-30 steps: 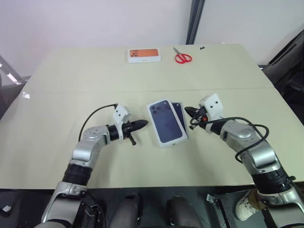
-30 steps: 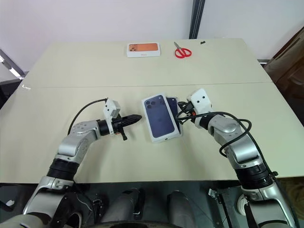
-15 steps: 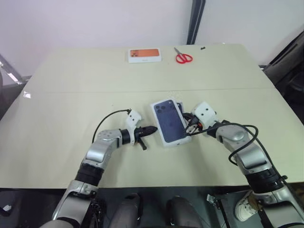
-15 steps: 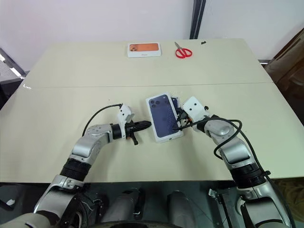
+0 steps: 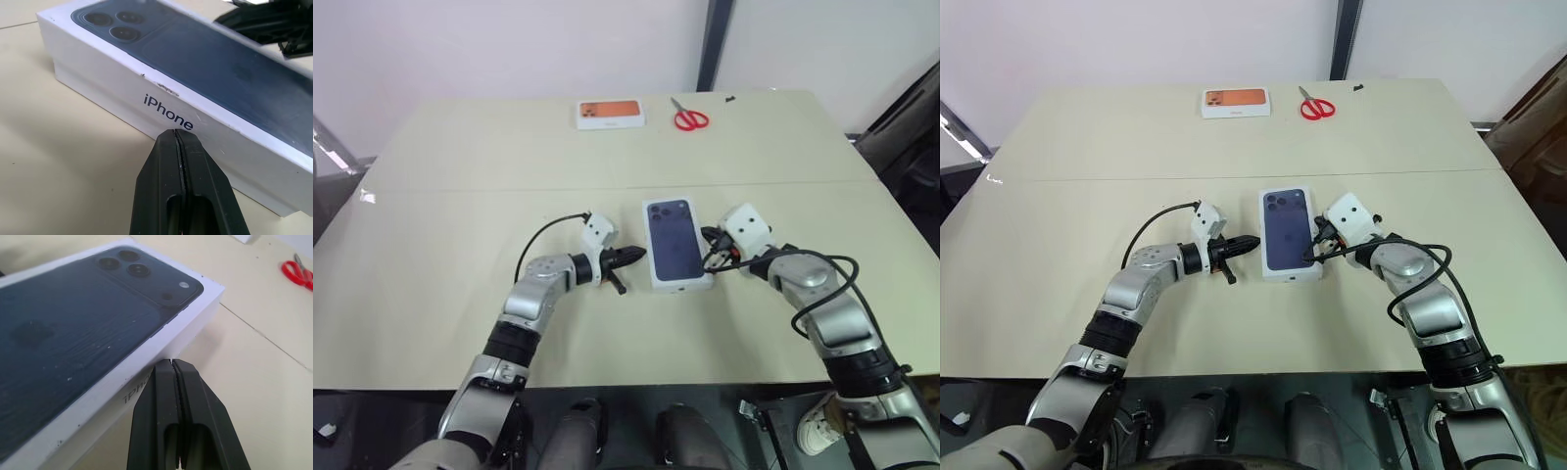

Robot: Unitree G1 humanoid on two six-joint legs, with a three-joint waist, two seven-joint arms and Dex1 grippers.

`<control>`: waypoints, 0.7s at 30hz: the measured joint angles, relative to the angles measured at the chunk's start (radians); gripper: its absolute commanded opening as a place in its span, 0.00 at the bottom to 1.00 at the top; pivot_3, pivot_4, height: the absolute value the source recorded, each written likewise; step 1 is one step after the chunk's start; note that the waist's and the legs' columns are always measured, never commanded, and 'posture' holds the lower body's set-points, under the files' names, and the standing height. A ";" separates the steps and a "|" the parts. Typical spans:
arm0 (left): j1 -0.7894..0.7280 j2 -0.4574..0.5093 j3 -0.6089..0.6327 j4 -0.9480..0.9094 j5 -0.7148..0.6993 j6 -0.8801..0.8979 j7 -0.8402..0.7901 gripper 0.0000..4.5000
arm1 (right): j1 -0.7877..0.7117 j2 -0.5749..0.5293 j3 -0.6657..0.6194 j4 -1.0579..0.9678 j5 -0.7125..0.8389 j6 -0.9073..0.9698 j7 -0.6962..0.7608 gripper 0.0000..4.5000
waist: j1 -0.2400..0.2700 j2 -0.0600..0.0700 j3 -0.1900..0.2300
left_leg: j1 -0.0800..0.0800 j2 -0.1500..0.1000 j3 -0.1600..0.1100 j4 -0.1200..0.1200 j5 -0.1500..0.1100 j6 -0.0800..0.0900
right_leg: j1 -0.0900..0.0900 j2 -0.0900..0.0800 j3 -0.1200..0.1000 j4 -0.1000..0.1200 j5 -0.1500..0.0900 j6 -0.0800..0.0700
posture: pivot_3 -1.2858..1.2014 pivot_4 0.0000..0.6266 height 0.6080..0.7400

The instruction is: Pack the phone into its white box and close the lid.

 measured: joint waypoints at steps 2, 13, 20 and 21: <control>0.000 -0.004 0.000 0.000 0.000 -0.003 0.001 0.00 | 0.000 0.000 0.000 0.000 -0.010 0.000 0.002 0.01 | 0.001 0.000 0.000 | 0.000 0.000 0.000 0.000 0.000 0.000 | 0.000 0.000 0.000 0.000 0.000 0.000 | 0.52 0.24 0.95; 0.011 0.009 0.008 -0.007 -0.002 0.004 0.001 0.00 | 0.024 -0.005 -0.001 0.002 -0.043 -0.003 0.033 0.01 | 0.000 0.000 0.000 | 0.000 0.000 0.000 0.000 0.000 0.000 | 0.000 0.000 0.000 0.000 0.000 0.000 | 0.52 0.24 0.95; 0.007 0.025 0.059 -0.021 -0.030 0.007 0.018 0.00 | -0.052 -0.023 -0.063 0.076 -0.058 -0.014 0.015 0.01 | -0.001 0.000 0.000 | 0.000 0.000 0.000 0.000 0.000 -0.001 | -0.001 0.000 0.000 0.000 0.000 0.000 | 0.52 0.24 0.95; -0.023 0.023 0.086 -0.021 -0.048 0.015 0.026 0.00 | -0.074 -0.021 -0.075 0.082 -0.054 -0.017 0.014 0.01 | -0.001 0.000 0.000 | 0.000 0.000 0.000 0.000 0.000 -0.001 | -0.001 0.000 0.000 0.001 0.000 0.000 | 0.52 0.24 0.95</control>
